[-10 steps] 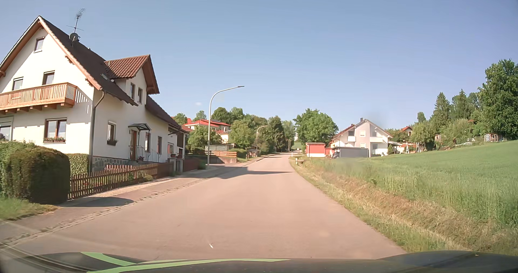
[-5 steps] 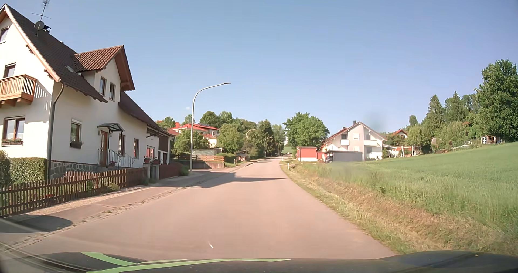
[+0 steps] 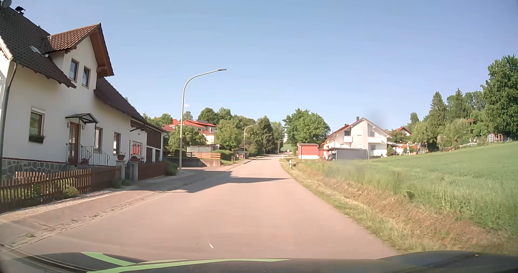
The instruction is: Follow the waypoints while adhering to traffic rules and regulations
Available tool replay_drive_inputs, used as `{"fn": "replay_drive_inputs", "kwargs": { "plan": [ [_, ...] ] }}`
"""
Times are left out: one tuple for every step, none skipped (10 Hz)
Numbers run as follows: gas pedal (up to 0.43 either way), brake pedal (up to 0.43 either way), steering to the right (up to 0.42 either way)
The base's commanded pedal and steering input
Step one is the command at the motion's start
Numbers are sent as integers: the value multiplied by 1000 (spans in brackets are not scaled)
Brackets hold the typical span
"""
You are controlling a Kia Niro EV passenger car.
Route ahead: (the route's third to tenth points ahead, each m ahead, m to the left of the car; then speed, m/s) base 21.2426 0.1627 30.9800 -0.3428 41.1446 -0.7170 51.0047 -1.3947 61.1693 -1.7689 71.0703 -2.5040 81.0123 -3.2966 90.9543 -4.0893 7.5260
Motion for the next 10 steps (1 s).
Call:
{"fn": "replay_drive_inputs", "kwargs": {
  "plan": [
    [311, 0, 5],
    [311, 0, 4],
    [280, 0, 4],
    [268, 0, 5],
    [260, 0, 5],
    [248, 0, 5],
    [248, 0, 4],
    [228, 0, 5],
    [209, 0, 4],
    [197, 0, 5]
  ]
}}
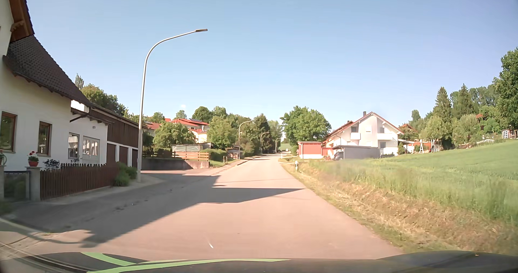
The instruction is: Follow the waypoints while adhering to traffic rules and regulations
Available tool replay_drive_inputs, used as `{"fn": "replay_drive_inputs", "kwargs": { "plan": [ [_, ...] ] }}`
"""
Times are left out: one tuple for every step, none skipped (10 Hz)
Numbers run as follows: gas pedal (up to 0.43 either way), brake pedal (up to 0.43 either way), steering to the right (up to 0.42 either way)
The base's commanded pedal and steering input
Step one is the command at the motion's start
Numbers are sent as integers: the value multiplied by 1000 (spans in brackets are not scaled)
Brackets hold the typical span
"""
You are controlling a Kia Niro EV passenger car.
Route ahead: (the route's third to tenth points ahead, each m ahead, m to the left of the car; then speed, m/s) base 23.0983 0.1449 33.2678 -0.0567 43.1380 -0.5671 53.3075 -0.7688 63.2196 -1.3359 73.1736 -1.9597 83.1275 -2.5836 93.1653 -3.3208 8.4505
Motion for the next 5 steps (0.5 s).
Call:
{"fn": "replay_drive_inputs", "kwargs": {
  "plan": [
    [197, 0, 4],
    [197, 0, 5],
    [189, 0, 4],
    [189, 0, 5],
    [189, 0, 4]
  ]
}}
